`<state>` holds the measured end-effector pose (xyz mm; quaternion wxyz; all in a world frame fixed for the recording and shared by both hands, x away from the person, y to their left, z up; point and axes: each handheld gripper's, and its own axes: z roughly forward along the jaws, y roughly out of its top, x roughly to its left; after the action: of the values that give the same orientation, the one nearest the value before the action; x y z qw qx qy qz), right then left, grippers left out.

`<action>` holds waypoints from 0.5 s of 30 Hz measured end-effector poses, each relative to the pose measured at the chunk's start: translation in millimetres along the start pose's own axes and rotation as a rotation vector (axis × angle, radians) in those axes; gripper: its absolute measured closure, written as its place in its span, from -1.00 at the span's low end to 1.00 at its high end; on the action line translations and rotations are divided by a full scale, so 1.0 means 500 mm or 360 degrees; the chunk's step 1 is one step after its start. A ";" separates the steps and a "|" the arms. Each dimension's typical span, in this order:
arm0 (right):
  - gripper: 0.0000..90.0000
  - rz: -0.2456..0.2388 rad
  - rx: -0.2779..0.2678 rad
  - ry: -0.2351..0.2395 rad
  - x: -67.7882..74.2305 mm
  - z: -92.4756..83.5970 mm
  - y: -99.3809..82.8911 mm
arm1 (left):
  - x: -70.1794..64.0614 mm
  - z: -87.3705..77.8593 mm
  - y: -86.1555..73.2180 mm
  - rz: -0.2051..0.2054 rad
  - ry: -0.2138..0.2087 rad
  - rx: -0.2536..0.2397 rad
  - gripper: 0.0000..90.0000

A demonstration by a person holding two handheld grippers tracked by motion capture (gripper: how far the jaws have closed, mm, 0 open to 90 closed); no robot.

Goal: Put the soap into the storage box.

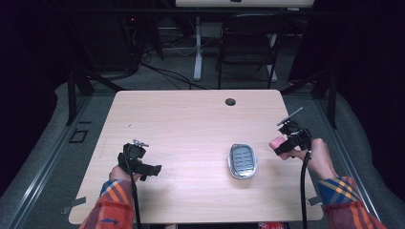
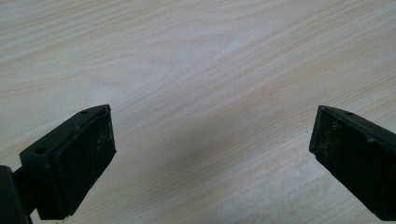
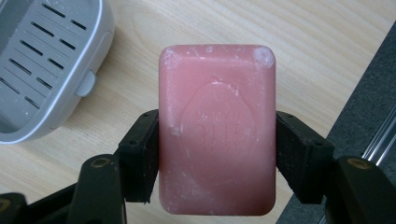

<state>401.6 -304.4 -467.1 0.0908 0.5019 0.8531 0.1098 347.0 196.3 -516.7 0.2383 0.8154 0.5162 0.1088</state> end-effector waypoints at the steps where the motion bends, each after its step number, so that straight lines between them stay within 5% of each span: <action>1: -0.17 0.0011 -0.0019 0.0000 0.002 -0.002 0.001 | 0.000 0.000 0.000 0.0000 0.0000 0.0000 -1.00; 15: -0.17 -0.0045 -0.0021 0.0011 0.025 -0.031 0.021 | -0.001 0.000 0.000 0.0006 0.0000 -0.0003 -1.00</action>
<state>400.3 -290.0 -449.6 0.0926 0.4887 0.8598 0.1158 346.6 196.0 -516.6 0.2389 0.8162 0.5145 0.1096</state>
